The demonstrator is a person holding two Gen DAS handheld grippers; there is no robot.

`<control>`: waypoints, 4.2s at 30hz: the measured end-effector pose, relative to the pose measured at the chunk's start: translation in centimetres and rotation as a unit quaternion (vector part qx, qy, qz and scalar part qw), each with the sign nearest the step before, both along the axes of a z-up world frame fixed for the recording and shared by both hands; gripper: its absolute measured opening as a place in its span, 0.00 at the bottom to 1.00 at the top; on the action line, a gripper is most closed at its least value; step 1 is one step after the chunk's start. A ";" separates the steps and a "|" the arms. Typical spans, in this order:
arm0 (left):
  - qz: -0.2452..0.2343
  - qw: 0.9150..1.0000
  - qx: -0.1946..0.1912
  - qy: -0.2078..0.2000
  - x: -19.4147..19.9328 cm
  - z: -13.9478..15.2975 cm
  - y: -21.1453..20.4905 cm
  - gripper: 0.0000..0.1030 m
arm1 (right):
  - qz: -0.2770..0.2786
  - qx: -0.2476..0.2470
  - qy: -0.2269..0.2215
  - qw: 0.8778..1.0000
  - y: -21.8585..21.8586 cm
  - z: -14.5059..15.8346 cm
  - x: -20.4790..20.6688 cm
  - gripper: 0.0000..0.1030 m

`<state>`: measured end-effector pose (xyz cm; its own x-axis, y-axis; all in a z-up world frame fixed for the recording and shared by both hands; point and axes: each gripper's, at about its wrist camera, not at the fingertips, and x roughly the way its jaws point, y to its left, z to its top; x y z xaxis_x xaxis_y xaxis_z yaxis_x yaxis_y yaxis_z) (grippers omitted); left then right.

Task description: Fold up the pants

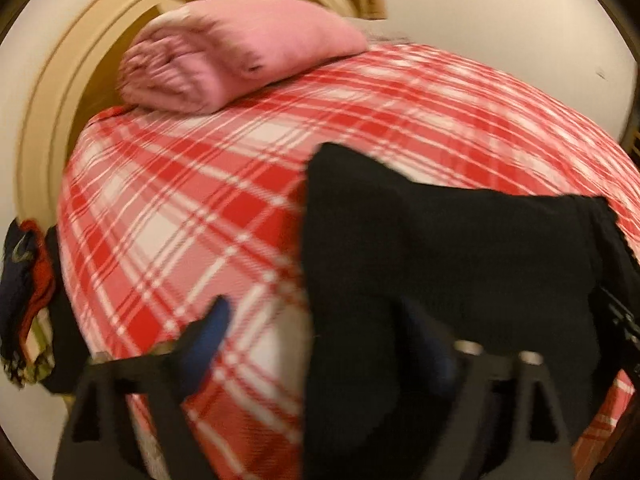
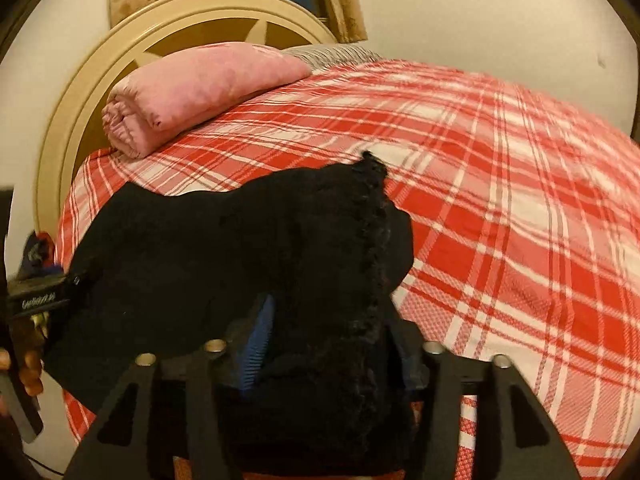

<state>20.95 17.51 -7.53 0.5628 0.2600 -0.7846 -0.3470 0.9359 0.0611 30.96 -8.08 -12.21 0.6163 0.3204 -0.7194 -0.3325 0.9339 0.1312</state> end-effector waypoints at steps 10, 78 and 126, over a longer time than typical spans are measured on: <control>0.016 0.999 -0.050 0.012 -3.1 -0.3 3.4 1.00 | -0.021 0.023 -0.023 0.999 -2.4 1.8 -2.5 0.65; -0.107 0.992 0.024 -0.054 -11.0 2.7 -6.3 1.00 | -0.122 -0.015 -0.076 0.989 -1.3 6.1 -17.7 0.75; -0.123 0.973 0.057 -0.188 -18.4 11.4 -8.3 1.00 | -0.149 0.023 -0.253 0.956 -1.2 16.3 -27.6 0.78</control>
<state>2.52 9.25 3.87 0.8605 0.1536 -0.4857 -0.1307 0.9881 0.0809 3.40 -9.28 4.11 0.9505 0.1011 -0.2938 -0.0849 0.9941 0.0674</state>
